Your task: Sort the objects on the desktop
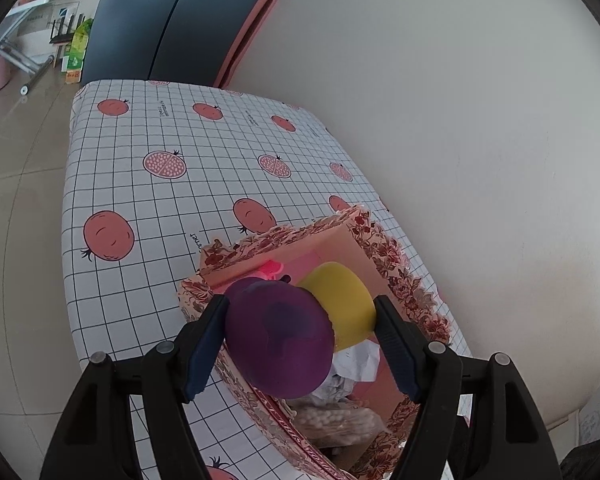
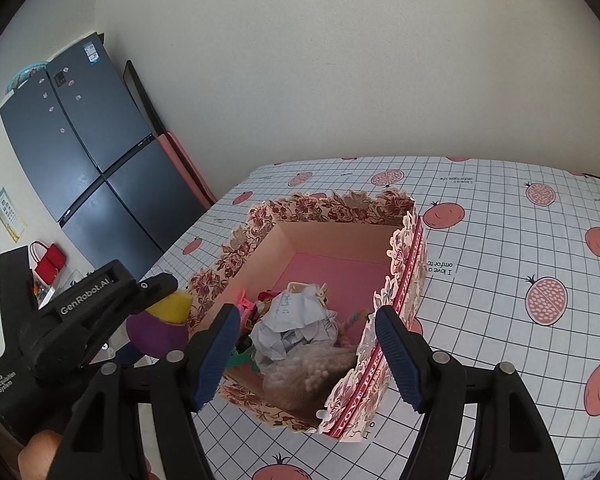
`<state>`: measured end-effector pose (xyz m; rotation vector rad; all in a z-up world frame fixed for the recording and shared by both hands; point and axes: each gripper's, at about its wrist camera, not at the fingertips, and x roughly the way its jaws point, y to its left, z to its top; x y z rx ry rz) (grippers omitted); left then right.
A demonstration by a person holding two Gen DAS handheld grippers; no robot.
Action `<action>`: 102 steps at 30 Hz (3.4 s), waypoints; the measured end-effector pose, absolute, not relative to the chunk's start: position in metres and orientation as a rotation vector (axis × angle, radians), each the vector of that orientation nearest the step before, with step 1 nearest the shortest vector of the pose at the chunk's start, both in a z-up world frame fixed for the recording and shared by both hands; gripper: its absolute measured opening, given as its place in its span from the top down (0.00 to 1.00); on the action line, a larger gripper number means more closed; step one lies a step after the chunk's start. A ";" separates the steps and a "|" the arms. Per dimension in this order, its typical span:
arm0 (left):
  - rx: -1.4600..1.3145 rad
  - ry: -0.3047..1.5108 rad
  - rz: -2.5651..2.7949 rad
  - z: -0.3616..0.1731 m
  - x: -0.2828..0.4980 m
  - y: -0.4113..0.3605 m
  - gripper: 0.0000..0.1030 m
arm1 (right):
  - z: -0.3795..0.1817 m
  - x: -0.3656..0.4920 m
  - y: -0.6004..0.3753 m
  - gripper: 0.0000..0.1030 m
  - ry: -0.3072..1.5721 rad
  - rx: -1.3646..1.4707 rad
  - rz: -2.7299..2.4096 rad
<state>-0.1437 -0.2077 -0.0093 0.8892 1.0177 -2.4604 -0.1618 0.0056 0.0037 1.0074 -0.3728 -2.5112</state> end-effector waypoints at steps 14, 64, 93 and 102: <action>0.909 1.034 -2.485 -0.009 -0.148 -0.204 0.15 | 0.002 -0.165 0.011 0.28 -0.370 1.024 -2.535; 1.001 0.529 -2.504 0.030 -0.123 -0.135 0.00 | 0.054 -0.098 0.098 0.00 -0.318 1.115 -2.840; 0.817 0.213 -2.776 0.034 -0.010 -0.034 0.00 | 0.074 0.026 0.124 0.00 0.072 0.939 -2.950; 0.778 0.145 -2.822 0.039 0.005 -0.019 0.00 | 0.075 0.036 0.135 0.00 0.063 0.905 -2.961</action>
